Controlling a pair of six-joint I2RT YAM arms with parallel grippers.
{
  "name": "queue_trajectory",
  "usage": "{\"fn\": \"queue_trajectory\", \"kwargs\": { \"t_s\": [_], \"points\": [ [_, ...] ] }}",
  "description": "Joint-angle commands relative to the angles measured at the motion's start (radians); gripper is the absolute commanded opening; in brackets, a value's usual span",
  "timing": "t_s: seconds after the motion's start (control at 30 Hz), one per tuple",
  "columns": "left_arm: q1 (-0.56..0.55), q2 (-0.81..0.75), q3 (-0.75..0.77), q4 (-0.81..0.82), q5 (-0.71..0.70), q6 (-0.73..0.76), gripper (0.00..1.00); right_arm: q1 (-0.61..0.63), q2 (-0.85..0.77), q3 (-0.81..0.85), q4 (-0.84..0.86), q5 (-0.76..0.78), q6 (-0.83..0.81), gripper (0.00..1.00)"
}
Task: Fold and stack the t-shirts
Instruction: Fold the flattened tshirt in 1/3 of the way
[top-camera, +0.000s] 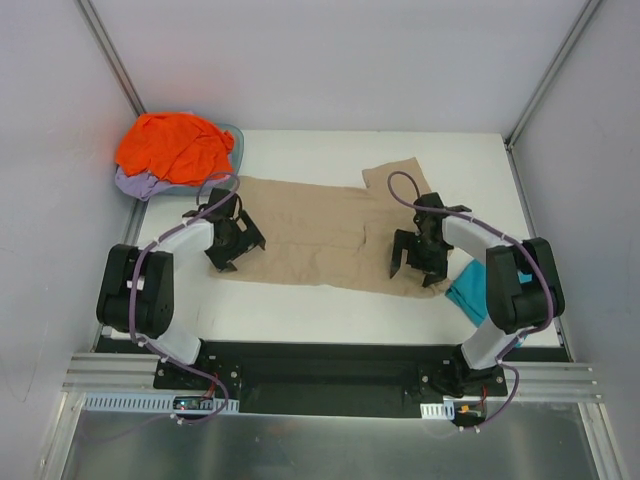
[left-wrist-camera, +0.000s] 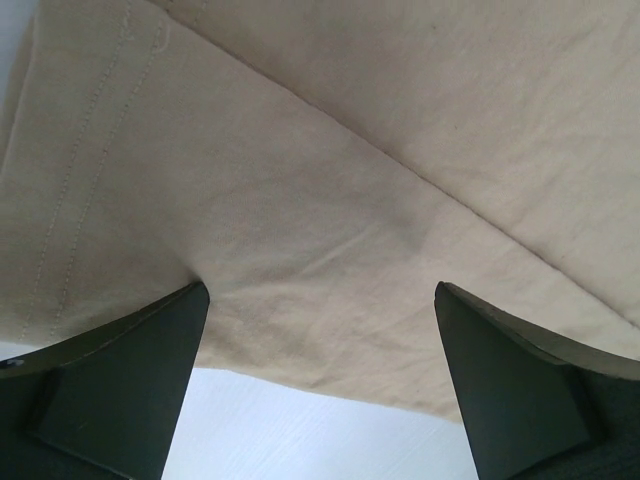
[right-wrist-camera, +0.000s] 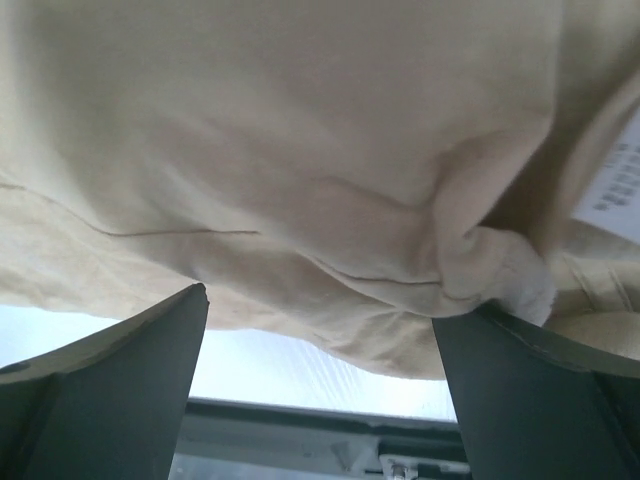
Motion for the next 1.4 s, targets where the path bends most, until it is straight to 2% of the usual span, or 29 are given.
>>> {"fn": "queue_trajectory", "kwargs": {
  "t_s": [0.0, 0.43, 0.63, 0.77, 0.83, 0.97, 1.1, 1.2, 1.27, 1.3, 1.37],
  "points": [
    [0.012, -0.082, -0.142, -0.178, -0.08, -0.019, 0.99, 0.004, -0.098, -0.104, -0.067, -0.022, 0.088, 0.97],
    [0.011, -0.398, -0.412, -0.268, 0.019, -0.12, 0.99, 0.091, -0.272, -0.259, -0.096, -0.033, 0.136, 0.97],
    [0.011, -0.571, -0.435, -0.346, 0.012, -0.145, 0.99, 0.092, -0.307, -0.233, -0.148, 0.056, 0.137, 0.97],
    [0.011, -0.593, -0.42, -0.373, 0.001, -0.148, 0.99, 0.091, -0.306, -0.202, -0.149, 0.061, 0.122, 0.97],
    [0.011, -0.591, -0.4, -0.379, 0.0, -0.137, 0.99, 0.092, -0.304, -0.181, -0.151, 0.059, 0.105, 0.97],
    [0.011, -0.59, -0.265, -0.4, -0.022, -0.101, 0.99, 0.091, -0.316, -0.107, -0.165, 0.036, 0.07, 0.97],
    [0.011, -0.582, -0.116, -0.429, -0.112, -0.07, 0.99, 0.092, -0.361, 0.013, -0.169, -0.001, 0.021, 0.97],
    [0.012, -0.542, -0.004, -0.431, -0.206, -0.039, 0.99, 0.091, -0.369, 0.093, -0.174, 0.083, -0.009, 0.97],
    [0.012, -0.475, 0.083, -0.431, -0.276, -0.018, 0.99, 0.089, -0.344, 0.182, -0.174, 0.116, -0.028, 0.97],
    [0.014, -0.444, 0.114, -0.431, -0.287, -0.012, 0.99, 0.088, -0.329, 0.21, -0.174, 0.172, -0.035, 0.97],
    [0.025, -0.338, 0.2, -0.428, -0.271, 0.001, 0.96, 0.085, -0.266, 0.294, -0.168, 0.179, -0.048, 0.97]
  ]
}}
